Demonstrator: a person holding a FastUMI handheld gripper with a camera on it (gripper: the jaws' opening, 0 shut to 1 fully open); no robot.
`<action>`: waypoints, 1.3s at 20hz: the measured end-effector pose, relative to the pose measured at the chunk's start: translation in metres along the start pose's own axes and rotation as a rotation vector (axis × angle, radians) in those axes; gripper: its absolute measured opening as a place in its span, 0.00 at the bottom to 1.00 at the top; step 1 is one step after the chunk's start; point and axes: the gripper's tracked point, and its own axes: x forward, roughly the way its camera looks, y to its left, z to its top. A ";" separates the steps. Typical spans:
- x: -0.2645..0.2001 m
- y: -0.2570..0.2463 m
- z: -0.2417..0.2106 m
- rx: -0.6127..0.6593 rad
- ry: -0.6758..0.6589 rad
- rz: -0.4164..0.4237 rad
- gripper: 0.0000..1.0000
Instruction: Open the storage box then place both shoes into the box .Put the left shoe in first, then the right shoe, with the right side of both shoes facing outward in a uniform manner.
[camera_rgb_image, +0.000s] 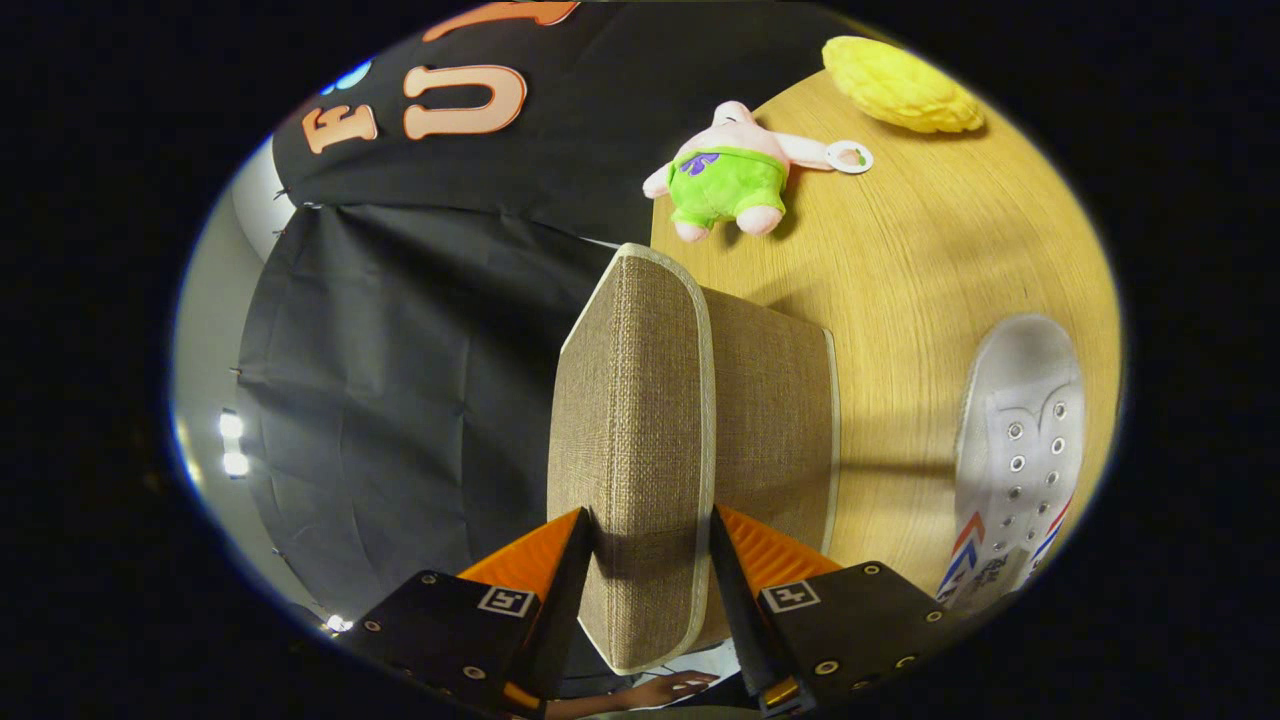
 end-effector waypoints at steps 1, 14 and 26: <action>0.000 -0.001 0.002 -0.004 0.005 -0.014 0.67; -0.031 0.013 0.023 -0.018 -0.100 0.025 0.74; -0.042 0.019 0.030 0.001 -0.139 0.089 0.27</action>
